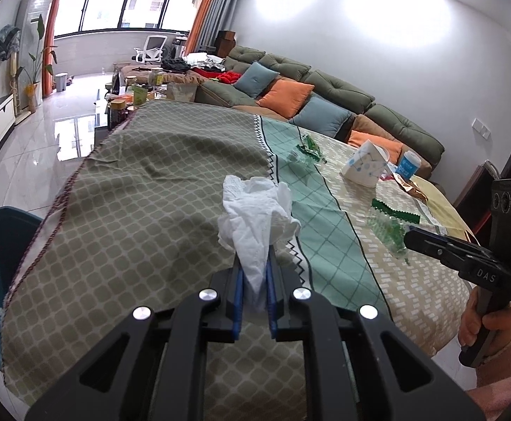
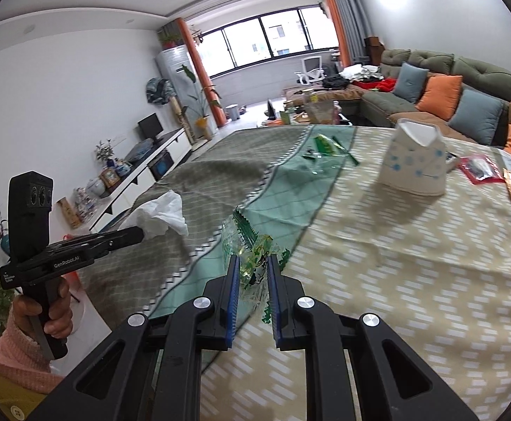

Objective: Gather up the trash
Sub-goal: 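Lift both items and carry them toward the teal bin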

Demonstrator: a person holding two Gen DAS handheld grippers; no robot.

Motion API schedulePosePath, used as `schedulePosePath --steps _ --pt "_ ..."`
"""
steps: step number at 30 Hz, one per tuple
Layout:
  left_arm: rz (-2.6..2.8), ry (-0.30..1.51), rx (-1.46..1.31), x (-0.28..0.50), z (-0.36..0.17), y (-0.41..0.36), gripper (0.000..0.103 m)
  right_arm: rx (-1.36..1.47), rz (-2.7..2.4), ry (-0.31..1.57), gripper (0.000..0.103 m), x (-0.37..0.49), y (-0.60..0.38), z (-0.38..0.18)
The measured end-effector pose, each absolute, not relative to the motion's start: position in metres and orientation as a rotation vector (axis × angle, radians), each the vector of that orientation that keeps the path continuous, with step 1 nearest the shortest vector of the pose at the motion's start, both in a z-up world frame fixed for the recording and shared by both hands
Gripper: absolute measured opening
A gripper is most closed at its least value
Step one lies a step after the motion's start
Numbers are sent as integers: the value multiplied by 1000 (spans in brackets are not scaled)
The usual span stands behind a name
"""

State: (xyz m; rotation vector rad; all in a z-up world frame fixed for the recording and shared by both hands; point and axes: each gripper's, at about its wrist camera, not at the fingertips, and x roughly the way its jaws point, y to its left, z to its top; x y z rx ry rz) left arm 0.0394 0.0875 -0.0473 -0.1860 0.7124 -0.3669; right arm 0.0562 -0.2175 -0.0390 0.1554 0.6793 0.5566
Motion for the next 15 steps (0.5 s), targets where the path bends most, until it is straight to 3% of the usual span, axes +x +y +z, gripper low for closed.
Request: schedulePosePath --steps 15 --pt "-311 686 -217 22 -40 113 12 146 654 668 16 63 -184 -34"
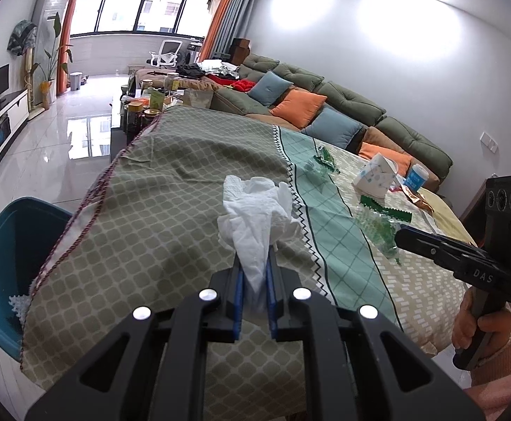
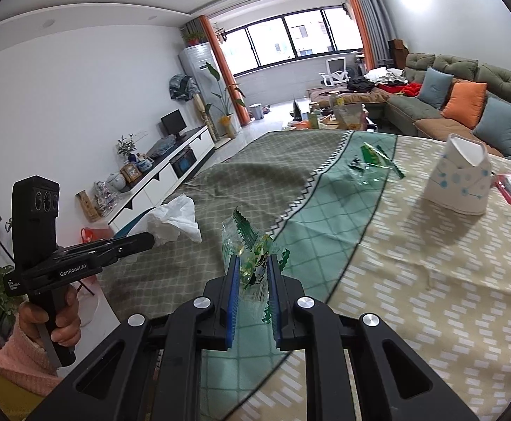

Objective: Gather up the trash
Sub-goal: 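Lift both items and carry them toward the teal bin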

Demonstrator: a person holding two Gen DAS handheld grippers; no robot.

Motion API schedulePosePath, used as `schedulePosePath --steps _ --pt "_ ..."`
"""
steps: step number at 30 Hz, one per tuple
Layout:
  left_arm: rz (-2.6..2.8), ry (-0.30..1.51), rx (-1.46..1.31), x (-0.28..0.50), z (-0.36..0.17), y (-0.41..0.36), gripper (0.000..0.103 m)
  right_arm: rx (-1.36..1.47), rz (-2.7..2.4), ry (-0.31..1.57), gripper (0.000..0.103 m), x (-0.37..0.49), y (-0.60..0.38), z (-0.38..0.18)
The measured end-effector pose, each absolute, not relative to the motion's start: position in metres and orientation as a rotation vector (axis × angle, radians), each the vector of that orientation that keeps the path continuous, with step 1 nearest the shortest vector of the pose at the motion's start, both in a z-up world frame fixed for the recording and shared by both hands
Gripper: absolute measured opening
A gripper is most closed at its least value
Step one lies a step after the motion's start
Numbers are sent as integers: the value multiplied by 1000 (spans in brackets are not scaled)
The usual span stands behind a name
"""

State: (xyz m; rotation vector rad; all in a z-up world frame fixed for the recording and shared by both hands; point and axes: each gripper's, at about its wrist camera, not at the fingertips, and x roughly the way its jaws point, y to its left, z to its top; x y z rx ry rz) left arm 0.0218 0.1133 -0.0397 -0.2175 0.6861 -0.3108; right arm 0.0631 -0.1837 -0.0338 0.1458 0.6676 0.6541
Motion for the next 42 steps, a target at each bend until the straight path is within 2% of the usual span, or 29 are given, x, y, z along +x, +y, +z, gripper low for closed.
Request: schedulePosePath --steps 42 --pt "-170 638 -259 -12 -26 161 12 93 864 678 16 82 -106 -35"
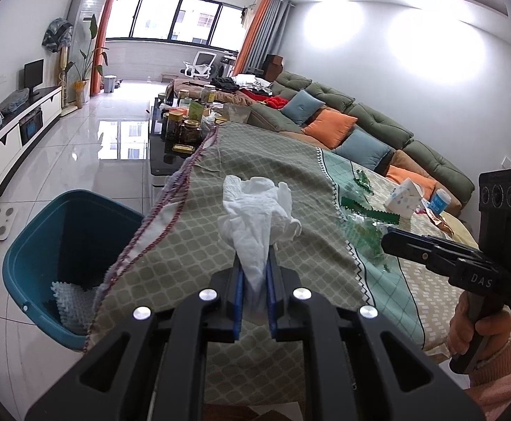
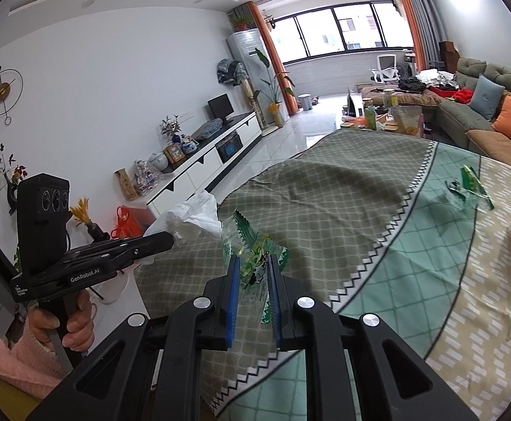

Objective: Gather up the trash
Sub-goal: 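Lift both items and carry them toward the teal bin, then lower both items into the teal bin and open both tools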

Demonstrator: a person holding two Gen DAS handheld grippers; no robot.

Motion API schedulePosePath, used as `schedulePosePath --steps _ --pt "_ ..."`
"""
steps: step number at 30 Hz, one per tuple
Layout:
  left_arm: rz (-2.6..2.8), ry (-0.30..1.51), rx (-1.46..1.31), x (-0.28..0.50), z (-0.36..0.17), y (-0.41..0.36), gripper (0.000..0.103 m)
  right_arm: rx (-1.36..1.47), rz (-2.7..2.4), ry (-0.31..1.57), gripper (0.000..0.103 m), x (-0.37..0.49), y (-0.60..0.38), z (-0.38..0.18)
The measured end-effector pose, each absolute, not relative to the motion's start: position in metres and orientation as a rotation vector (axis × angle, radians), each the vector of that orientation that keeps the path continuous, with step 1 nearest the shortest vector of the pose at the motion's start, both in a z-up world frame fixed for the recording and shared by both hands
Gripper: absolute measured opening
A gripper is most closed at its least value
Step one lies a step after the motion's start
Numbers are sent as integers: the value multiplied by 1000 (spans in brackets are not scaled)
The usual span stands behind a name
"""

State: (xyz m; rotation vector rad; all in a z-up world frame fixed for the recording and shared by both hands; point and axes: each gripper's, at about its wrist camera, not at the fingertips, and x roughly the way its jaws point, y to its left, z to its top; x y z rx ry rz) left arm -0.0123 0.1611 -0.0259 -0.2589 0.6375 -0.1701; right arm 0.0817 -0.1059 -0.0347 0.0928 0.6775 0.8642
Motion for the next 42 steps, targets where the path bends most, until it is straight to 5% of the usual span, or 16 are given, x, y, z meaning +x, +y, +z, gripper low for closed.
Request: schedulePosePath --steps 42 --pt "143 600 -360 -30 -29 266 12 -25 1131 723 16 101 34 -15"
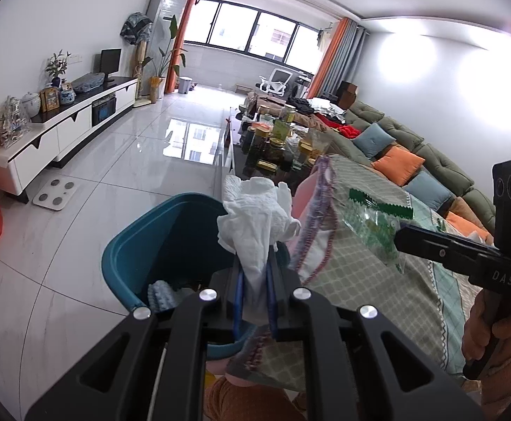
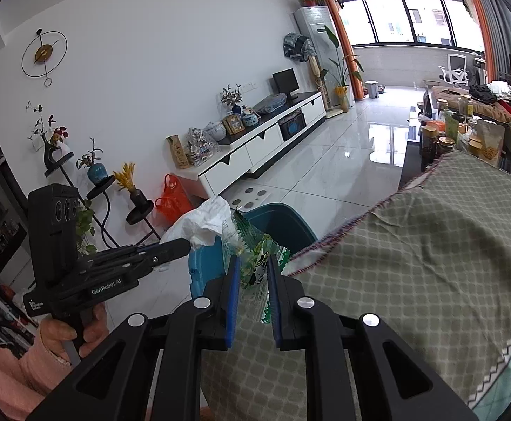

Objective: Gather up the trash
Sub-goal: 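Lower both items into the teal bin and open both tools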

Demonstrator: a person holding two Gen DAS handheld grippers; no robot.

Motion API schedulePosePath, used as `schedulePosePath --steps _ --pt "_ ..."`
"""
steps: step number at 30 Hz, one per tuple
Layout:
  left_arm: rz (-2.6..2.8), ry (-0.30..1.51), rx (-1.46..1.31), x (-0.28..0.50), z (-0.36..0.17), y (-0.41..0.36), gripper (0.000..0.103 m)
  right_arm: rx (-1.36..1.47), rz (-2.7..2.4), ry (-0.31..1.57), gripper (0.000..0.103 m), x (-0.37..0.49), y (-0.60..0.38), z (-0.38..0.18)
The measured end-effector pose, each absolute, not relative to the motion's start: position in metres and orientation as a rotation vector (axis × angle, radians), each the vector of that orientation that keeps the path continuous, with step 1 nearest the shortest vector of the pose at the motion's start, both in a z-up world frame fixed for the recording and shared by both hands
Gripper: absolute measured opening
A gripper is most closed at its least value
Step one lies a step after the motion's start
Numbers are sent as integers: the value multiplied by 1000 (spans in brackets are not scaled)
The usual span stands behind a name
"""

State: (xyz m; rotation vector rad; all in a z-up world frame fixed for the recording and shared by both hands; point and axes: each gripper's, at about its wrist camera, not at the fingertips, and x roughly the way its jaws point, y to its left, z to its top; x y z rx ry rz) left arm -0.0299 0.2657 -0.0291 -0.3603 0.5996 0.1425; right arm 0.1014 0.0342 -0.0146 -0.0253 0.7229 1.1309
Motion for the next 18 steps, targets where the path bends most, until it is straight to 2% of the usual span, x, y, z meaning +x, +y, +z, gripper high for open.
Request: schedulePosePath --steps 18 --pt "208 642 -382 -21 -46 284 12 -75 1134 773 16 115 81 -24"
